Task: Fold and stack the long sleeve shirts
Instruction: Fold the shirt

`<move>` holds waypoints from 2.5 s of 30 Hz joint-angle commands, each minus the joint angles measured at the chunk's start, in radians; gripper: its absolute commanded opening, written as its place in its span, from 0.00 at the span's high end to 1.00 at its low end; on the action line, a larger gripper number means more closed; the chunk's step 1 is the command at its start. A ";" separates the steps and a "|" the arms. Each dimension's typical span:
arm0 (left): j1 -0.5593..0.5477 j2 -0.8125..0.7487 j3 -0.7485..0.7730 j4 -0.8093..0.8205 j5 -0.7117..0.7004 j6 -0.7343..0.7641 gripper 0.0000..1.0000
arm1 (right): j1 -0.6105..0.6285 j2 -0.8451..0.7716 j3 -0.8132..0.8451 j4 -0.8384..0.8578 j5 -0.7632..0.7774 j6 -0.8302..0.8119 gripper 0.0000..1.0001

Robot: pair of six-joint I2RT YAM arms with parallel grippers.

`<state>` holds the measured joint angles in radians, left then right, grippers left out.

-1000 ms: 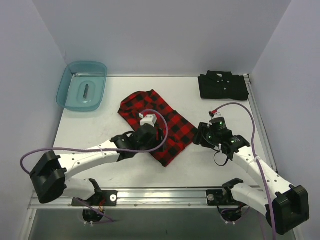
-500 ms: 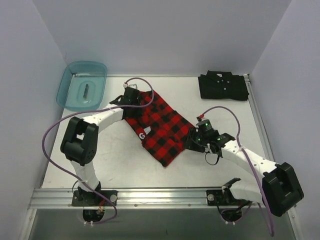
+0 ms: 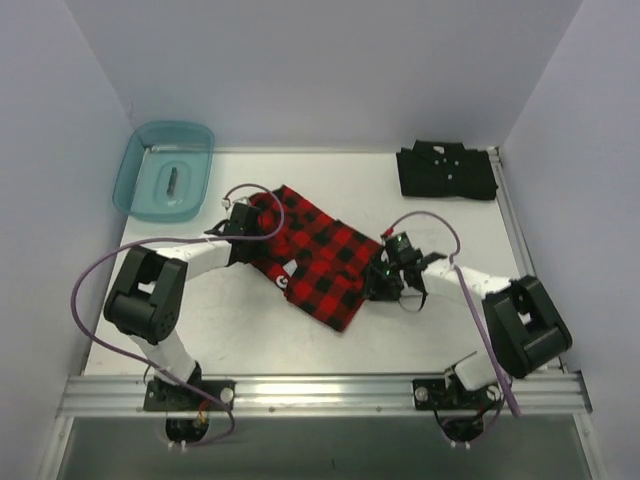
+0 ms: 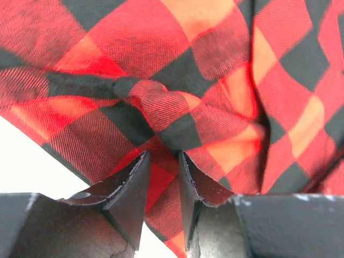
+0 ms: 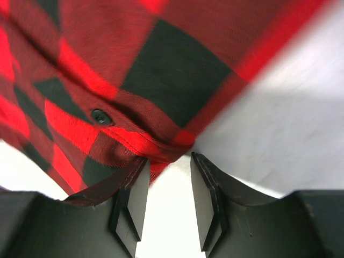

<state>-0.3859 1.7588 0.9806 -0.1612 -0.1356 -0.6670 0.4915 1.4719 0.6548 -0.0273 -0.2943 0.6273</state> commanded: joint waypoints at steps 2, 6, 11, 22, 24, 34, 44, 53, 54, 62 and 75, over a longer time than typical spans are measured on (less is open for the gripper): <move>0.001 -0.183 -0.262 -0.067 0.001 -0.185 0.62 | -0.097 0.074 0.046 -0.083 0.017 -0.129 0.63; -0.011 -0.375 -0.445 -0.073 0.013 -0.293 0.61 | -0.159 0.105 0.123 -0.134 0.024 -0.192 0.63; -0.114 -0.706 -0.576 -0.155 -0.028 -0.394 0.49 | -0.195 0.108 0.225 -0.193 0.049 -0.233 0.63; -0.440 -0.924 -0.333 -0.322 -0.274 -0.083 0.03 | -0.197 -0.269 0.042 -0.229 -0.003 -0.101 0.39; -0.575 -0.848 -0.274 -0.324 -0.355 -0.042 0.03 | -0.195 -0.320 0.017 -0.232 -0.015 -0.071 0.34; -0.685 -0.532 -0.247 -0.230 -0.317 -0.250 0.26 | -0.116 -0.424 -0.080 -0.139 -0.072 0.043 0.37; -0.676 -0.354 -0.231 -0.164 -0.266 -0.325 0.39 | -0.027 -0.234 -0.060 0.003 -0.013 0.087 0.38; -0.673 -0.300 -0.224 -0.115 -0.223 -0.345 0.63 | -0.024 -0.220 -0.101 0.050 -0.017 0.089 0.38; -0.673 -0.303 -0.218 -0.116 -0.222 -0.341 0.69 | -0.024 -0.210 -0.103 0.052 -0.017 0.088 0.38; -0.654 -0.384 -0.169 -0.208 -0.274 -0.218 0.97 | -0.025 -0.118 -0.129 0.107 -0.011 0.086 0.39; -0.585 -0.331 -0.240 -0.238 -0.254 -0.201 0.91 | -0.025 -0.198 -0.107 0.047 -0.017 0.083 0.40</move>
<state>-0.9791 1.4010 0.7589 -0.3710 -0.3897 -0.8768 0.4610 1.3506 0.5346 0.0925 -0.3279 0.7143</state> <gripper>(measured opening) 0.077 0.603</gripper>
